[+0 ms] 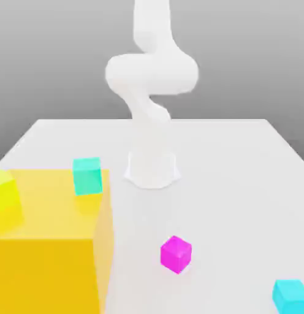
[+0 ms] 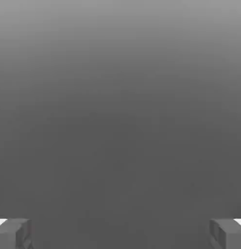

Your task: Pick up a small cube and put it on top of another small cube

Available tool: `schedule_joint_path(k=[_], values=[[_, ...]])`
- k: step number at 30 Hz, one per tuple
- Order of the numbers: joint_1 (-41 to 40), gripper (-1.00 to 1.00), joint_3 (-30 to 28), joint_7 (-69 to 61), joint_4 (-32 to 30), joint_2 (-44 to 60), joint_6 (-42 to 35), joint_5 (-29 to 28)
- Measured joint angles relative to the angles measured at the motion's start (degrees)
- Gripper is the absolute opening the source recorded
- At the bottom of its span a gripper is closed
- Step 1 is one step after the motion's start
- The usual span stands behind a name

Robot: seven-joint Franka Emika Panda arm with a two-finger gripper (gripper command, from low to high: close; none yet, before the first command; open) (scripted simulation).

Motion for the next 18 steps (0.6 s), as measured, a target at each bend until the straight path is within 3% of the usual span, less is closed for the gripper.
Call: schedule_joint_path(k=[13, 18], values=[[13.0, 0.00, -7.0, -28.9, -17.4, 28.4, 18.4, 5.5], [14.6, 0.00, -6.6, -37.0, -24.1, 38.6, 25.5, 3.6]])
